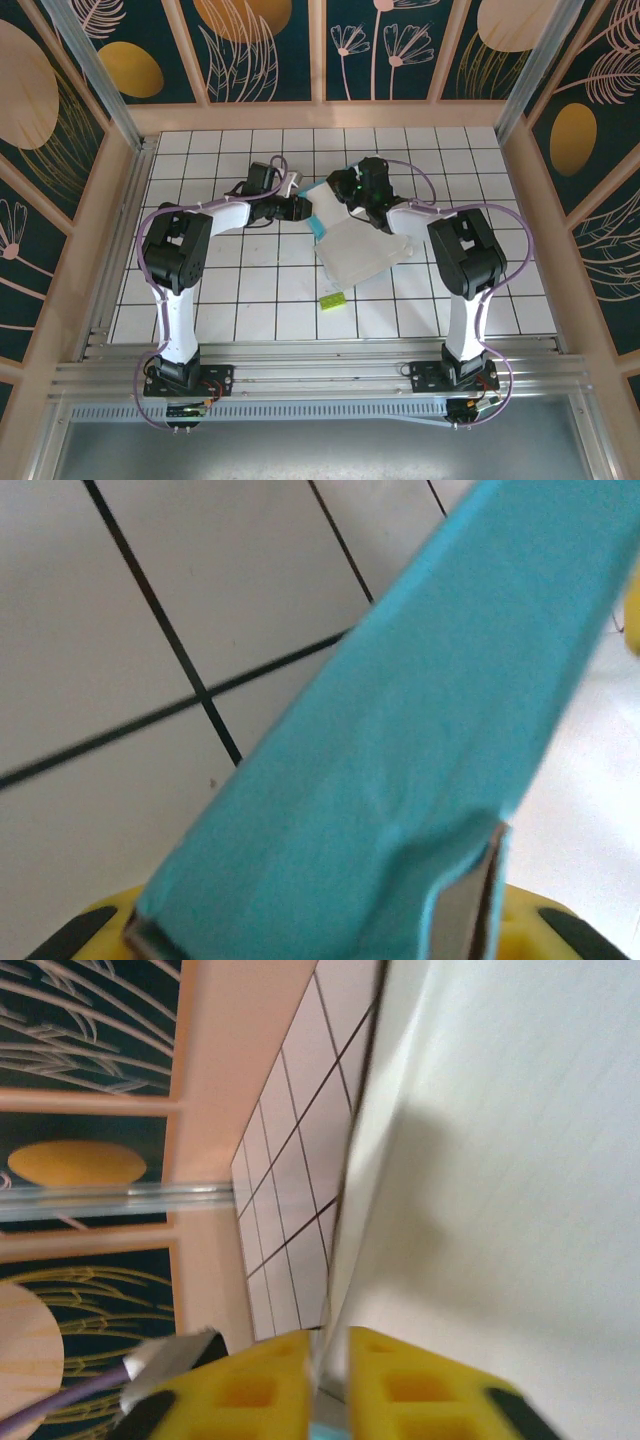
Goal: Fold the paper box
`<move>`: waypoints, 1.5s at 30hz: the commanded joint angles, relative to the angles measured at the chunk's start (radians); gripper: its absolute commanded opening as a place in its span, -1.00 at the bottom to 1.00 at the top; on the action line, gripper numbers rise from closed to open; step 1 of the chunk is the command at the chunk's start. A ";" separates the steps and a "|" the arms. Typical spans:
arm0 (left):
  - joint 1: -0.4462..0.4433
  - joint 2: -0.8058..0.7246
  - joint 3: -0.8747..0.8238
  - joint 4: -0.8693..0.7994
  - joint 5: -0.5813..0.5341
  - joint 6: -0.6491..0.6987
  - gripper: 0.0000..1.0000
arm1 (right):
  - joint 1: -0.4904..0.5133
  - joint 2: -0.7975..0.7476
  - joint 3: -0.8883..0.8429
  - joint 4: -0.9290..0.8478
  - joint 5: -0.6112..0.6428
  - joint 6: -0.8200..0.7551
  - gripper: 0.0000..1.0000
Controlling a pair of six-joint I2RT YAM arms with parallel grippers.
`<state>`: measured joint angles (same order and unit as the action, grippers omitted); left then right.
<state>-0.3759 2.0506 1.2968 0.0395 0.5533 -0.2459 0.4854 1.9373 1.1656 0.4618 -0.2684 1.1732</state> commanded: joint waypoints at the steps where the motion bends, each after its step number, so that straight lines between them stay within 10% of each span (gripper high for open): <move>1: 0.000 -0.036 0.055 -0.074 -0.102 0.188 -0.37 | 0.000 -0.070 -0.043 0.039 -0.054 -0.031 -0.46; 9: -0.022 0.015 0.196 -0.217 -0.163 0.565 -0.41 | -0.083 -0.316 -0.187 -0.006 -0.186 -0.360 0.21; 18: -0.031 0.048 0.219 -0.251 -0.159 0.835 -0.39 | -0.139 -0.473 -0.238 -0.141 -0.095 -1.873 0.31; 23: -0.031 0.059 0.242 -0.249 -0.144 0.869 -0.39 | -0.091 -0.361 -0.232 -0.089 0.074 -2.410 0.30; 27: -0.031 0.076 0.266 -0.249 -0.129 0.873 -0.39 | -0.091 -0.280 -0.131 -0.156 0.108 -2.521 0.30; 31: -0.031 0.089 0.286 -0.247 -0.110 0.871 -0.39 | -0.155 -0.203 0.161 -0.584 -0.175 -2.491 0.38; 37: -0.031 0.094 0.298 -0.242 -0.096 0.873 -0.39 | -0.188 0.073 0.600 -1.166 -0.224 -2.587 0.34; 45: -0.031 0.117 0.346 -0.270 -0.087 0.873 -0.39 | -0.211 0.307 1.019 -1.505 -0.406 -2.496 0.46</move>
<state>-0.4042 2.1506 1.6077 -0.2058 0.4301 0.6014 0.2871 2.2204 2.0941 -0.8146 -0.5499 -1.3548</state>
